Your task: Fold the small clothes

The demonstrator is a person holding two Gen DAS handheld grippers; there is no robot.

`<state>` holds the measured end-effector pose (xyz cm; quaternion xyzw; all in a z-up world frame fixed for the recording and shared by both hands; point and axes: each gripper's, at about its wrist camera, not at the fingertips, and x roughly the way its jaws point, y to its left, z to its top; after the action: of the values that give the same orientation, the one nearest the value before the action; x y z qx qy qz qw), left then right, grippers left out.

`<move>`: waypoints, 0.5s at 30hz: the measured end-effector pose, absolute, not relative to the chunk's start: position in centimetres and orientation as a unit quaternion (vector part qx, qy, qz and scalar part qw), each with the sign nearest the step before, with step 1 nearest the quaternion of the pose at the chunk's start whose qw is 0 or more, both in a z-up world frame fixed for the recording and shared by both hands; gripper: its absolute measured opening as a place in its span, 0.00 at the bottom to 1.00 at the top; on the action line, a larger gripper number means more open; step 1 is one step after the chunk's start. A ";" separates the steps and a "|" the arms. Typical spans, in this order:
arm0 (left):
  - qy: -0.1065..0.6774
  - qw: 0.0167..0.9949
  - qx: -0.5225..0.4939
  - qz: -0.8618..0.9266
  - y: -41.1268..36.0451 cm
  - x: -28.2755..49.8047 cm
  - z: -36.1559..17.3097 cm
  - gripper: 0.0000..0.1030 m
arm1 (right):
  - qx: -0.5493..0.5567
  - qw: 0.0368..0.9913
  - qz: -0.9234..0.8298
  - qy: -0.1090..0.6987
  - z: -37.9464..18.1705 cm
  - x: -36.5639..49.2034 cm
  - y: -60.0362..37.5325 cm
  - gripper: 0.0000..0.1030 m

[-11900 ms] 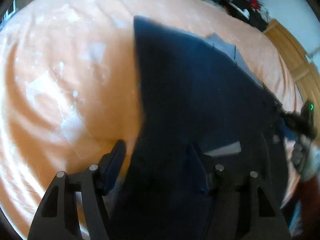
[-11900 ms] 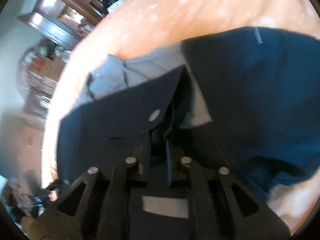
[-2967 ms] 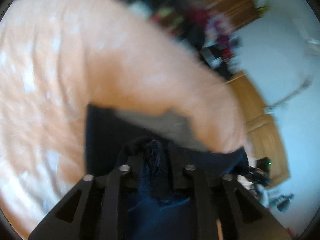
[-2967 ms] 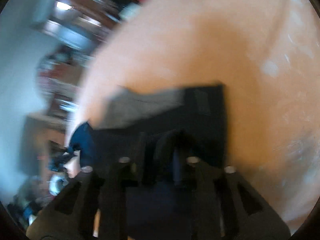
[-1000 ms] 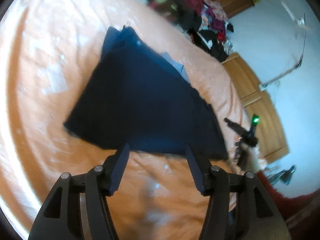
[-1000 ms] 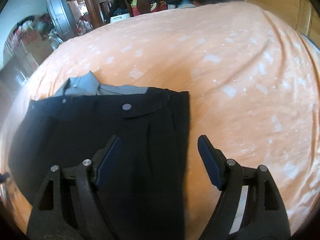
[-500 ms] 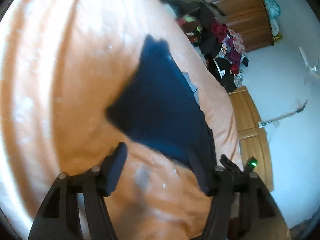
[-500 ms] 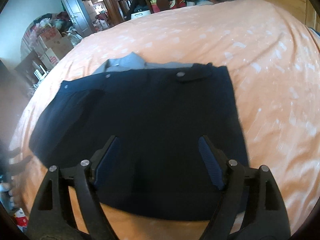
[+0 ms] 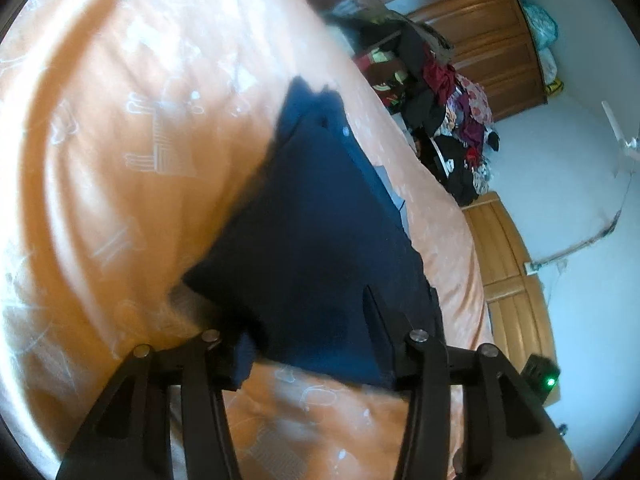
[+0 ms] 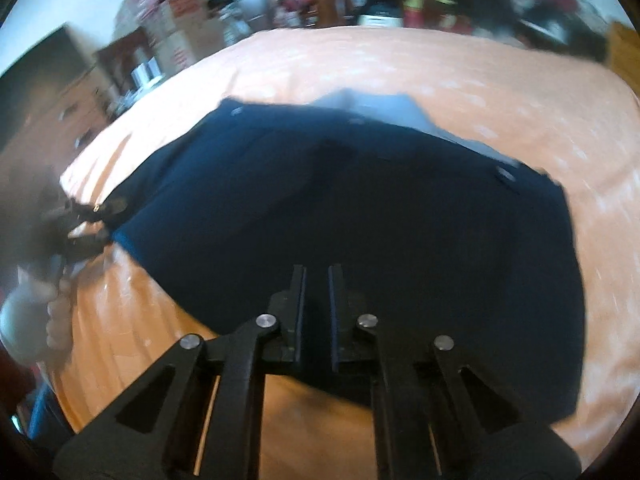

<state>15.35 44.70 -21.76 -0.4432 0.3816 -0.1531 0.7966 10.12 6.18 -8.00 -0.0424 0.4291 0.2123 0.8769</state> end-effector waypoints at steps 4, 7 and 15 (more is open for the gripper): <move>0.378 0.795 -0.448 -0.157 44.7 15.6 -22.1 0.46 | -0.092 0.851 0.228 0.463 -10.3 11.2 9.7 0.06; 0.376 0.797 -0.446 -0.158 44.6 15.7 -22.2 0.46 | -0.112 0.823 0.229 0.507 -13.8 11.8 10.3 0.04; 0.376 0.795 -0.445 -0.169 44.7 15.8 -21.8 0.55 | -0.156 0.836 0.207 0.483 -11.3 10.1 11.1 0.03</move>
<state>15.78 44.68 -21.78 -0.4452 0.3758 -0.1695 0.7949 10.14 11.08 -11.31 -0.1563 0.4830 0.2071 0.8363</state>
